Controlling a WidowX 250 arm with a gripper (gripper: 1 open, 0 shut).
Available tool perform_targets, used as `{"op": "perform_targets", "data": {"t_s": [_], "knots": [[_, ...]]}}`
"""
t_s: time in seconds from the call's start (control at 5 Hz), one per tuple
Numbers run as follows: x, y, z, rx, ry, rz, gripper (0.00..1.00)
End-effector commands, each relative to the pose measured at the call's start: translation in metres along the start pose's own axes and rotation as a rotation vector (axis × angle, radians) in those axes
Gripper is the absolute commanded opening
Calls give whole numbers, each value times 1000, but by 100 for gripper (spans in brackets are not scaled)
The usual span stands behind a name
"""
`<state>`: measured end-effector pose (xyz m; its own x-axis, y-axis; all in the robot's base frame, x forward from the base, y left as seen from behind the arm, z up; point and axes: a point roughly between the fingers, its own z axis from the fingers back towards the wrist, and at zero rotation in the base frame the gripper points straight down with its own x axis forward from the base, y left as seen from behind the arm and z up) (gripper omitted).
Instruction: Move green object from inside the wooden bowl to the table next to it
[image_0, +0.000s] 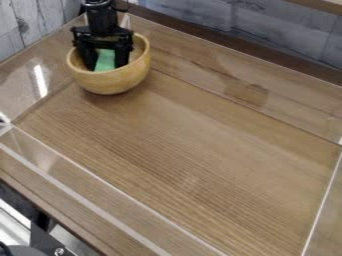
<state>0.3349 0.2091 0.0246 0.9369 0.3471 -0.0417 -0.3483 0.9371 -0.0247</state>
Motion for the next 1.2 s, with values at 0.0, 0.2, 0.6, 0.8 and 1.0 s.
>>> {"op": "perform_targets", "data": {"t_s": [0.0, 0.2, 0.6, 0.8, 1.0], "knots": [[4, 8, -11, 13, 6, 36, 100], [7, 6, -15, 16, 14, 79, 100], [3, -1, -19, 26, 28, 35, 100], [-3, -6, -19, 34, 35, -47, 0], [-12, 3, -16, 32, 40, -44, 0]]}}
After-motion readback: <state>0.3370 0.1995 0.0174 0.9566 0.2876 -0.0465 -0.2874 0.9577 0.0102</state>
